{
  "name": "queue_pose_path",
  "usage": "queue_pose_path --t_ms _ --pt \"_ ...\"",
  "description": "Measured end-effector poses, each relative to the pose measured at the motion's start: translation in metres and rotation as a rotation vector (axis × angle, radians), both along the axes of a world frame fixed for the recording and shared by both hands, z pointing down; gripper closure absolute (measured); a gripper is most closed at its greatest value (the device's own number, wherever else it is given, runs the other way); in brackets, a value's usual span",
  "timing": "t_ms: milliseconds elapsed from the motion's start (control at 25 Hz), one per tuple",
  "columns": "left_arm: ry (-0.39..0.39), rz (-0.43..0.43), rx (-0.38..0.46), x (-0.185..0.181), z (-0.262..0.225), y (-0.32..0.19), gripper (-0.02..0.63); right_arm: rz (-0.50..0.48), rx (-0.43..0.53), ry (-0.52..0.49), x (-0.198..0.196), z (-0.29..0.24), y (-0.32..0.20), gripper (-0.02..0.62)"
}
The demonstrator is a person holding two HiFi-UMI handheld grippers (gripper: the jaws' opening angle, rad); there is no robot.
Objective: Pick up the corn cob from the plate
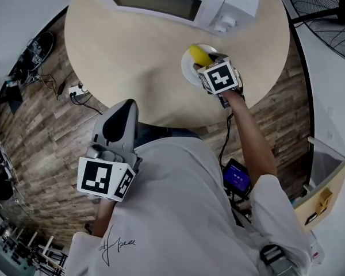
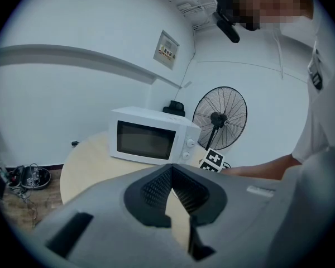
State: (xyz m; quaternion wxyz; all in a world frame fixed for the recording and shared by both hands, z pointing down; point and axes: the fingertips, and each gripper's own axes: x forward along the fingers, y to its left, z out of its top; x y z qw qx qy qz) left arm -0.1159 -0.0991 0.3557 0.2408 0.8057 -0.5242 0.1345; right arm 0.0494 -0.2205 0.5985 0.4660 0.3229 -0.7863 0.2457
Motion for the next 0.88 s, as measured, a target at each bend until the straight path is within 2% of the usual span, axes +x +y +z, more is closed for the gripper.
queue_pose_path --t_ms 880 --pt "0.015 0.006 0.032 0.011 -0.006 0.011 0.611 0.051 0.016 -0.047 0.008 -0.023 0.011 0.328"
